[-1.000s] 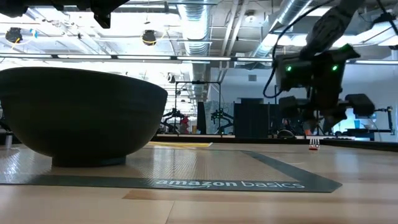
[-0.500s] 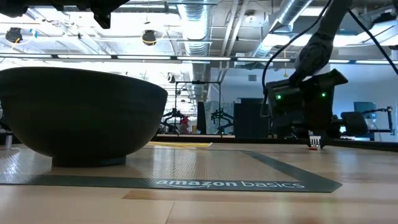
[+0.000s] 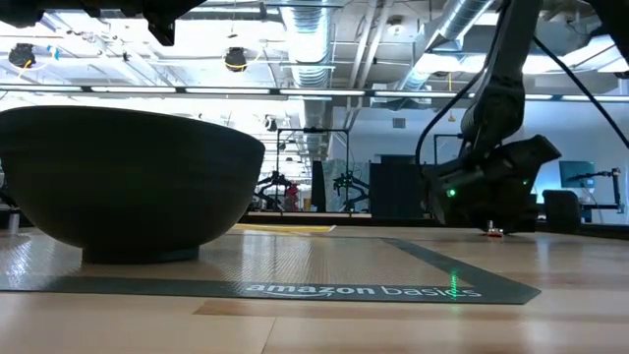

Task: Pick & Place Utensil
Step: Put the orange fork into the black bowl on the mat, then put the green spoon into the black bowl on the mat

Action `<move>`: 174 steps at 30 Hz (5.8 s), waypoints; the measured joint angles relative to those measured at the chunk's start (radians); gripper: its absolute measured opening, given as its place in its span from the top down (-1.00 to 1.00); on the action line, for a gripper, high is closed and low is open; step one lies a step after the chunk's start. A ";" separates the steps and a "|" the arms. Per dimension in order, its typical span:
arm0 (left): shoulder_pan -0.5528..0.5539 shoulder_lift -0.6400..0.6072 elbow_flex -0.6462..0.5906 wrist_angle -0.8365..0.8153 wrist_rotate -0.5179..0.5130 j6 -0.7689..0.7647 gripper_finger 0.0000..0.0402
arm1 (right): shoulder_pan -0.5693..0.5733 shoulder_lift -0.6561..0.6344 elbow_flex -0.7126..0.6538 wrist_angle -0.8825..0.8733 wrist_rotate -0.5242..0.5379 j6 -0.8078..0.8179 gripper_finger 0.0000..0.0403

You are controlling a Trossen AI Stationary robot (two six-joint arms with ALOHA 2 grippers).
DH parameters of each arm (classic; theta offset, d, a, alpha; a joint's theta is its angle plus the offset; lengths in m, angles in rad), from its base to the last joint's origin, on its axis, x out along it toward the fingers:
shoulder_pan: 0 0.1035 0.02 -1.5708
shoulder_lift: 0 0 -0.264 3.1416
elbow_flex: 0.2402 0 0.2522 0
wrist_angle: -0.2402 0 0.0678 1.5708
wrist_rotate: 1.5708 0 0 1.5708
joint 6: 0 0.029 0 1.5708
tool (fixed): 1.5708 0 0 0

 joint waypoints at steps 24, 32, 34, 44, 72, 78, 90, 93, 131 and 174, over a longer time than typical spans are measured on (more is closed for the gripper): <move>0.000 0.000 0.000 0.000 0.000 0.000 0.25 | 0.131 -0.216 0.000 0.018 -0.116 -0.309 0.98; 0.000 0.000 0.000 0.000 0.000 0.000 0.25 | 0.242 -0.441 0.001 0.095 -0.216 -0.684 0.98; 0.000 0.000 0.000 0.000 0.000 0.000 0.25 | 0.273 -0.490 0.001 0.159 -0.274 -0.803 0.98; -0.027 0.050 -0.004 -0.059 0.379 -0.071 0.35 | 0.442 -0.580 0.001 0.711 -0.461 -1.216 0.99; -0.349 0.460 -0.151 0.026 0.111 -0.182 0.98 | 0.587 -0.104 0.781 0.255 -0.867 -1.533 0.96; -0.363 0.464 -0.151 0.020 0.087 -0.183 0.98 | 0.553 -0.031 0.863 0.188 -0.915 -1.534 0.96; -0.363 0.465 -0.151 0.027 0.085 -0.183 0.98 | 0.460 0.008 0.867 0.093 -1.081 -1.481 0.96; -0.363 0.465 -0.151 0.026 0.085 -0.184 0.98 | 0.440 0.007 0.867 0.119 -1.086 -1.481 0.96; -0.363 0.466 -0.151 0.022 0.086 -0.184 0.97 | 0.367 0.121 0.866 0.336 -1.236 -1.535 0.71; -0.363 0.355 -0.151 0.156 0.086 -0.142 0.97 | 0.778 0.110 1.409 -0.939 -0.837 -0.910 0.67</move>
